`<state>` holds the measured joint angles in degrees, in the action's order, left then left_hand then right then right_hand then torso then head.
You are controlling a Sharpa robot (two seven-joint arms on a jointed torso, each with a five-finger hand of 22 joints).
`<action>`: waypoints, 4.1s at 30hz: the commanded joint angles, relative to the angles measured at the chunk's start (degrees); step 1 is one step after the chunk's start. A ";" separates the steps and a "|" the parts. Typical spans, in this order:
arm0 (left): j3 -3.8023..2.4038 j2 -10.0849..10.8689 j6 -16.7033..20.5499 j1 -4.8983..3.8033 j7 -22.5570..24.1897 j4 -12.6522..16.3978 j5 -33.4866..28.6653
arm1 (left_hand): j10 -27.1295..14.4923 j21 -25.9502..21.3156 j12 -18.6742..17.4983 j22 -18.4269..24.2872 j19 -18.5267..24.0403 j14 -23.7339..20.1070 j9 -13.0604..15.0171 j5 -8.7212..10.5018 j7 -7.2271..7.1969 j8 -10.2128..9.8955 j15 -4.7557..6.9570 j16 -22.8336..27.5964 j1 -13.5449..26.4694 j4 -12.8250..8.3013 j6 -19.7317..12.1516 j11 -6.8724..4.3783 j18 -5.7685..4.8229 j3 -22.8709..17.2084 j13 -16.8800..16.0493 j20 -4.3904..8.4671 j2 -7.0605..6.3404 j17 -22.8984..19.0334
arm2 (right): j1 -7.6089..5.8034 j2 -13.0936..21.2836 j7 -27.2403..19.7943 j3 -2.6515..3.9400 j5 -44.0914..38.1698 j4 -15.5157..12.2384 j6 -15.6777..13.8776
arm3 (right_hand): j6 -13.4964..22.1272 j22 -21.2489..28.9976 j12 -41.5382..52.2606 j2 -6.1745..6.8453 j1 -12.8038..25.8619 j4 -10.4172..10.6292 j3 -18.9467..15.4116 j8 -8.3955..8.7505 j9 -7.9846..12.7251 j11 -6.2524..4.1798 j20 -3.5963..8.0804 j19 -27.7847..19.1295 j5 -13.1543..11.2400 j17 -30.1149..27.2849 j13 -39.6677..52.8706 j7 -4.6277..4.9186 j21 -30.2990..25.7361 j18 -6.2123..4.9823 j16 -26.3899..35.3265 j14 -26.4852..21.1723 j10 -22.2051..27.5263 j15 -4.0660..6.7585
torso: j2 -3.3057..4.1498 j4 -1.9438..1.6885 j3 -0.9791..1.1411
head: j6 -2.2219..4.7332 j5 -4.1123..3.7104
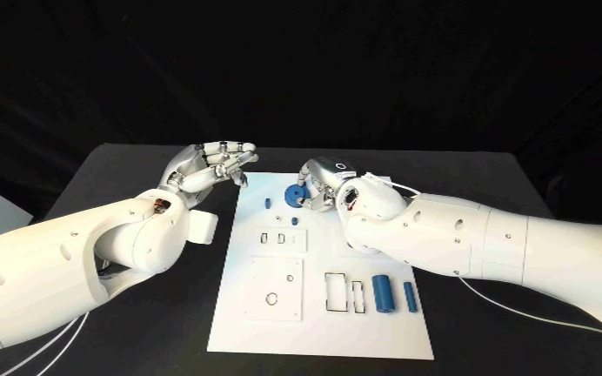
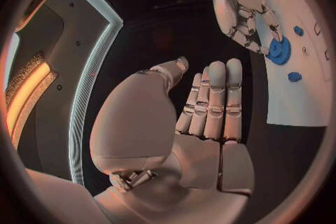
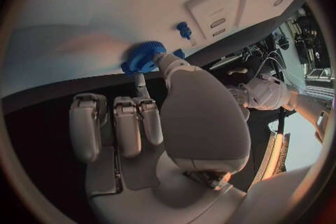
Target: Assemble the parts on the task board
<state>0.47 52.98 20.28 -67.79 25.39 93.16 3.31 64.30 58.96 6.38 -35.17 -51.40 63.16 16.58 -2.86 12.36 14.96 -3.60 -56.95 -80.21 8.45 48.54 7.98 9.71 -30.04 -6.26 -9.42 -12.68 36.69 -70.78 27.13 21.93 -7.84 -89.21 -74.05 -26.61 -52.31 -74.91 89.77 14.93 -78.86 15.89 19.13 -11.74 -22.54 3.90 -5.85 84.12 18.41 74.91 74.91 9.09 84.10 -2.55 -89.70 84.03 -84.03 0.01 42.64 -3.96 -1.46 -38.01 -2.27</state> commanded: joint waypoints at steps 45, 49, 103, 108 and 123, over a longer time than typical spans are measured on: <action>-0.05 0.10 -0.34 -0.07 0.07 -0.03 -0.22 | -0.56 0.59 0.38 -0.23 0.62 -0.26 0.12 -0.15 0.05 -0.10 -0.16 -0.49 -0.03 -0.44 -0.56 0.15 0.82 -0.50 -0.10 0.03 0.26 -0.14 | 0.17 3.82 -2.74 -0.18 4.37 -3.10 2.75 | -0.37 -9.62 0.23 -2.61 6.59 0.67 -6.24 1.30 -0.52 0.41 -0.53 2.24 0.78 15.09 15.09 -0.18 0.40 0.94 -0.30 5.97 -5.97 -0.35 | 0.02 0.10 0.07 | 0.21 -0.06; -0.05 0.13 -0.31 -0.07 0.08 0.02 -0.22 | -0.56 0.59 0.38 -0.23 0.62 -0.26 0.12 -0.15 0.05 -0.10 -0.16 -0.49 -0.03 -0.44 -0.56 0.15 0.82 -0.50 -0.10 0.03 0.26 -0.14 | 0.18 4.06 -2.83 -0.19 4.66 -3.36 2.90 | -0.50 -9.64 0.23 -2.61 6.63 0.67 -6.30 1.26 -0.56 0.38 -0.52 2.26 0.79 15.09 15.09 -0.22 0.42 0.94 -0.30 5.97 -5.97 -0.33 | 0.01 0.04 0.01 | 0.18 -0.14; -0.05 0.00 -0.27 -0.06 -0.01 -0.32 -0.02 | -0.72 0.87 0.47 -0.40 0.82 -0.33 0.19 -0.14 0.14 -0.10 -0.22 -0.66 -0.01 -0.59 -0.69 0.23 0.81 -0.65 -0.13 -0.02 0.24 -0.21 | -0.68 2.16 -2.82 -0.04 5.63 -0.60 5.18 | 1.44 -9.53 0.23 -3.92 8.90 0.81 -10.16 4.08 -0.04 1.20 -1.08 2.09 0.32 15.09 15.09 0.71 0.03 0.87 -0.30 5.97 -5.97 -1.01 | 0.00 0.03 0.10 | 0.13 0.14; -0.04 -0.02 -0.29 -0.06 -0.04 -0.36 -0.02 | -0.72 0.87 0.47 -0.40 0.82 -0.33 0.19 -0.14 0.14 -0.10 -0.22 -0.66 -0.01 -0.59 -0.69 0.23 0.81 -0.65 -0.13 -0.02 0.24 -0.21 | -0.67 2.48 -1.46 -0.04 4.69 -0.63 4.52 | 1.10 -9.58 0.23 -3.96 8.79 0.78 -10.11 3.96 -0.10 1.15 -1.08 2.12 0.38 15.09 15.09 0.64 0.07 0.88 -0.30 5.97 -5.97 -0.99 | 0.02 -0.03 0.06 | 0.11 0.09; -0.04 -0.04 -0.32 -0.06 -0.04 -0.46 -0.02 | -0.72 0.87 0.47 -0.40 0.82 -0.33 0.19 -0.14 0.14 -0.10 -0.22 -0.66 -0.01 -0.59 -0.69 0.23 0.81 -0.65 -0.13 -0.02 0.24 -0.21 | -0.63 2.85 -0.37 -0.04 4.05 -0.64 4.50 | 0.87 -9.60 0.23 -3.90 8.82 0.80 -10.15 3.88 -0.14 1.10 -1.07 2.13 0.33 15.09 15.09 0.59 0.09 0.89 -0.30 5.97 -5.97 -0.97 | -0.01 -0.01 0.00 | -0.03 0.11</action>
<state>0.48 53.06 20.33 -67.79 25.03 92.62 3.31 64.10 59.59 6.62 -35.52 -50.99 63.16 16.70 -2.85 12.36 14.96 -3.60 -57.23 -80.21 8.06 48.14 8.20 9.71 -30.44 -6.31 -9.43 -12.68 36.57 -71.44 30.02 21.07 -7.88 -84.24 -74.64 -22.67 -51.03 -74.94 89.77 11.32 -70.27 16.75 9.09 -7.85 -22.60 4.69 -6.48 83.89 18.51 74.93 74.95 9.54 84.19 -2.59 -89.70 83.82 -84.00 -0.62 42.64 -3.96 -1.41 -38.01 -2.18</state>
